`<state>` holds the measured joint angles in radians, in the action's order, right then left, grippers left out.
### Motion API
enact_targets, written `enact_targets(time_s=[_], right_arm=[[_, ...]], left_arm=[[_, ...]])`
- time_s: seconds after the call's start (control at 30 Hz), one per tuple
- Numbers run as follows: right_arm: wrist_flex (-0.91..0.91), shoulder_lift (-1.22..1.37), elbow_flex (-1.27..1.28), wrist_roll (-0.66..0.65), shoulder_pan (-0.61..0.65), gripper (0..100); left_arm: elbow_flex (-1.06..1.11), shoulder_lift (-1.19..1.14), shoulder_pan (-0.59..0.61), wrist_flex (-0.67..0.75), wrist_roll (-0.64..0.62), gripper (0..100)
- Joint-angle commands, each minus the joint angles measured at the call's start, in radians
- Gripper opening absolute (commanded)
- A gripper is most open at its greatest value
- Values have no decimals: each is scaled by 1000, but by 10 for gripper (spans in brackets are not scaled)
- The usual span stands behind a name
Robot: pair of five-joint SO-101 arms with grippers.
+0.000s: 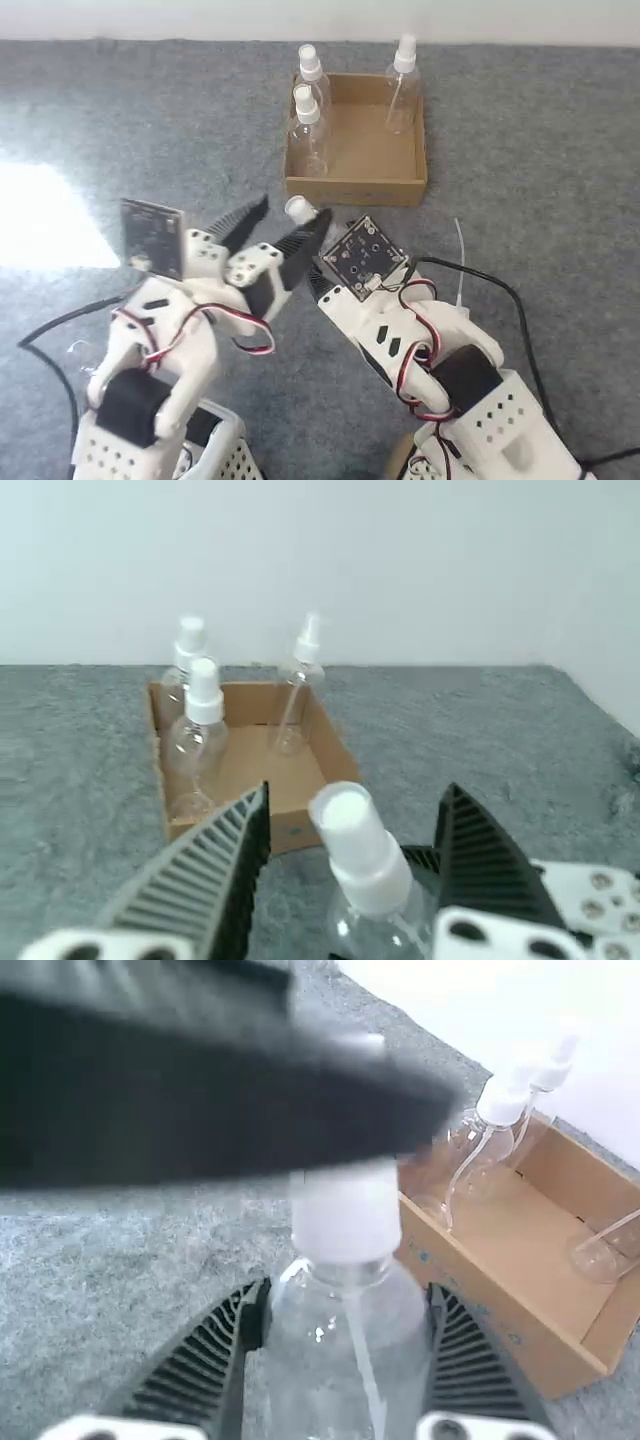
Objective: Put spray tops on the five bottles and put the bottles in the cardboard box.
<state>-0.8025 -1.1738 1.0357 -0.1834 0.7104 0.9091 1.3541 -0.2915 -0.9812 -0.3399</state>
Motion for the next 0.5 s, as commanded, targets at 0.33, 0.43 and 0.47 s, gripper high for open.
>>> enact_targets(time_s=[0.33, 0.43, 0.47], right_arm=[[85, -35, -18, 51, -13, 143], [108, -35, -18, 55, -12, 143], [114, -35, -18, 55, -10, 143]], left_arm=[[-90, 14, 278, 0, 11, 250], [-61, 14, 298, 35, 9, 250], [-44, 14, 296, 54, 9, 250]])
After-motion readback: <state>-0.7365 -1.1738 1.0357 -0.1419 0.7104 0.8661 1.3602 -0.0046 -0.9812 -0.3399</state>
